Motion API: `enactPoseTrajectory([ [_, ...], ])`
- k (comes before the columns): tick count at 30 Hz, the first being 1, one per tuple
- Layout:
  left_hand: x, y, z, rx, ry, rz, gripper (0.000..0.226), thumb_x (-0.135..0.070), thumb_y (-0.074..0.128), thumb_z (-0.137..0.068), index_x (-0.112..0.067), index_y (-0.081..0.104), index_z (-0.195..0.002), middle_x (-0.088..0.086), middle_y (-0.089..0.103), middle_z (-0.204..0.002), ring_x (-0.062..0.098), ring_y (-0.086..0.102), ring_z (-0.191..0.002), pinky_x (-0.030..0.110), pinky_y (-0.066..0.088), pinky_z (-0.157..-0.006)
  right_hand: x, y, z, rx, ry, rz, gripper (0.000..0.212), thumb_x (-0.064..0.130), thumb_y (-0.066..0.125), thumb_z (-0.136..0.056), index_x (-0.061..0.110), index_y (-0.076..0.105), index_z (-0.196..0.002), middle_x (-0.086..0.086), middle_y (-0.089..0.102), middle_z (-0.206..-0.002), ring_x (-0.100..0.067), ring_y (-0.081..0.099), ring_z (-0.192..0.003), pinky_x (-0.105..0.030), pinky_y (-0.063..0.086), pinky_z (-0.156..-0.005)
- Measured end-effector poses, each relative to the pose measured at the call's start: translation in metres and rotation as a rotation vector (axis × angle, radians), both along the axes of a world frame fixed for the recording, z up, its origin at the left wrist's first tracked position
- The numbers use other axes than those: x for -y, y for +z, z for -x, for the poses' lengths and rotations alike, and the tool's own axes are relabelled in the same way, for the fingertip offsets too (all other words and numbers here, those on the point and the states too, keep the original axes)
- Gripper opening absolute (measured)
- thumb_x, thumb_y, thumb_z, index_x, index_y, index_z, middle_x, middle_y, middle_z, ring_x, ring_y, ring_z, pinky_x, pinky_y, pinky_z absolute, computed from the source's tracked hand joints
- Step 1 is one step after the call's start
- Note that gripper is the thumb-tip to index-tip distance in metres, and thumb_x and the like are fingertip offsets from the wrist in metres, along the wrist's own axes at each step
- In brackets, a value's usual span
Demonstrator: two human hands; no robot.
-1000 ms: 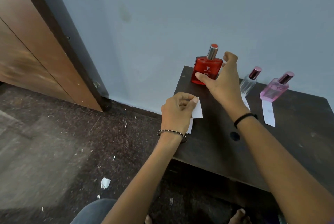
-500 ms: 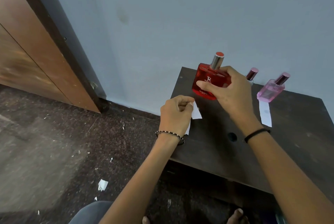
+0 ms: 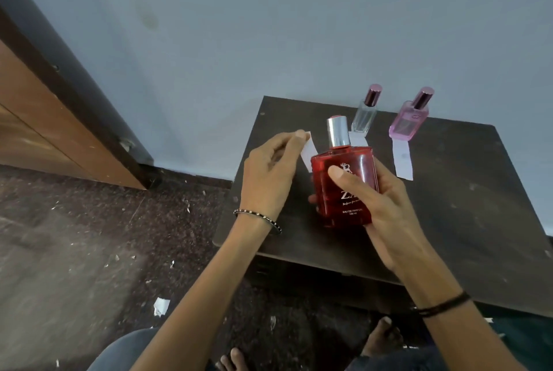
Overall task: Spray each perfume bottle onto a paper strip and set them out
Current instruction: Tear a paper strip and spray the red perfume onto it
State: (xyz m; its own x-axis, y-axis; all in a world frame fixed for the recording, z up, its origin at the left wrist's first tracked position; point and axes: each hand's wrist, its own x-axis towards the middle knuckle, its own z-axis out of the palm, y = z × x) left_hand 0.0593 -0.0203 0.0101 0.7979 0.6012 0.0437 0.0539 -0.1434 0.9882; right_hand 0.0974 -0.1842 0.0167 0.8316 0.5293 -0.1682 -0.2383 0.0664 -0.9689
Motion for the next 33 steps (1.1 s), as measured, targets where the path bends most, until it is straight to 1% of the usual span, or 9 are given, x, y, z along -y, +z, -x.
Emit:
enactPoseTrajectory([
  [3,0.003,0.002,-0.002,0.019,-0.049,0.099,0.039,-0.058,0.054,-0.095,-0.03,0.08,-0.098,-0.009,0.079,-0.099,0.013,0.072,-0.102,0.045,0.053,-0.101,0.0,-0.001,-0.001,0.003,0.051,0.02,0.051,0.038,0.083,-0.076,0.031,0.066,-0.123,-0.009,0.078,-0.11,-0.035,0.078,-0.086,-0.04,0.064,-0.076],
  [6,0.005,0.003,-0.001,0.077,-0.109,0.093,0.041,-0.055,0.06,-0.091,-0.019,0.079,-0.088,0.004,0.078,-0.083,0.02,0.074,-0.082,0.035,0.061,-0.083,-0.001,-0.004,-0.002,0.034,0.098,0.039,0.043,0.033,0.082,-0.083,0.025,0.068,-0.123,-0.01,0.077,-0.11,-0.037,0.078,-0.084,-0.041,0.064,-0.075],
  [9,0.005,0.004,0.001,0.094,-0.147,0.115,0.027,-0.046,0.07,-0.089,-0.022,0.079,-0.083,-0.006,0.074,-0.072,0.005,0.07,-0.069,0.014,0.053,-0.067,0.0,-0.006,-0.003,0.048,0.137,0.029,0.037,0.033,0.081,-0.085,0.026,0.07,-0.119,-0.009,0.078,-0.108,-0.037,0.078,-0.082,-0.037,0.063,-0.072],
  [15,0.007,0.003,-0.003,0.128,-0.108,0.161,0.027,-0.036,0.076,-0.088,-0.025,0.077,-0.063,-0.011,0.069,-0.057,0.001,0.065,-0.056,0.012,0.051,-0.06,-0.002,-0.009,-0.004,0.126,0.125,0.082,0.036,0.037,0.083,-0.083,0.028,0.07,-0.116,-0.005,0.079,-0.105,-0.031,0.079,-0.08,-0.039,0.065,-0.072],
  [18,0.009,0.002,-0.005,0.13,-0.055,0.156,0.028,-0.04,0.076,-0.086,-0.021,0.079,-0.065,-0.007,0.07,-0.058,0.003,0.064,-0.058,0.015,0.053,-0.061,-0.004,-0.014,-0.005,0.251,0.073,0.218,0.049,0.055,0.08,-0.078,0.034,0.067,-0.12,0.003,0.077,-0.109,-0.02,0.077,-0.093,-0.043,0.063,-0.084],
  [24,0.012,-0.002,-0.009,0.102,-0.007,0.098,0.047,-0.047,0.075,-0.085,-0.023,0.061,-0.047,-0.003,0.042,-0.05,0.007,0.041,-0.051,0.018,0.044,-0.056,-0.004,-0.017,-0.004,0.533,-0.021,0.542,0.067,0.08,0.064,-0.072,0.04,0.058,-0.125,0.021,0.067,-0.109,0.005,0.062,-0.101,-0.012,0.048,-0.079],
  [26,0.012,-0.002,-0.009,0.112,-0.006,0.111,0.048,-0.046,0.075,-0.084,-0.018,0.062,-0.048,-0.007,0.048,-0.051,0.004,0.047,-0.053,0.017,0.046,-0.06,-0.003,-0.014,-0.003,0.458,-0.014,0.471,0.06,0.077,0.068,-0.071,0.043,0.061,-0.119,0.022,0.069,-0.105,0.004,0.066,-0.097,-0.015,0.051,-0.077],
  [30,0.009,-0.001,-0.008,0.142,-0.034,0.184,0.04,-0.042,0.078,-0.084,-0.006,0.078,-0.066,0.0,0.072,-0.065,0.006,0.071,-0.075,0.025,0.058,-0.083,-0.002,-0.006,-0.005,0.089,0.117,0.098,0.04,0.041,0.084,-0.08,0.031,0.071,-0.117,-0.004,0.078,-0.105,-0.031,0.079,-0.085,-0.044,0.064,-0.074],
  [33,0.01,-0.001,-0.006,0.138,-0.041,0.228,0.046,-0.045,0.078,-0.082,0.0,0.078,-0.072,0.022,0.069,-0.062,0.017,0.066,-0.059,0.025,0.057,-0.065,0.0,0.001,-0.005,-0.051,0.206,-0.006,0.036,0.032,0.083,-0.083,0.025,0.073,-0.116,-0.014,0.078,-0.103,-0.039,0.078,-0.078,-0.039,0.063,-0.069],
])
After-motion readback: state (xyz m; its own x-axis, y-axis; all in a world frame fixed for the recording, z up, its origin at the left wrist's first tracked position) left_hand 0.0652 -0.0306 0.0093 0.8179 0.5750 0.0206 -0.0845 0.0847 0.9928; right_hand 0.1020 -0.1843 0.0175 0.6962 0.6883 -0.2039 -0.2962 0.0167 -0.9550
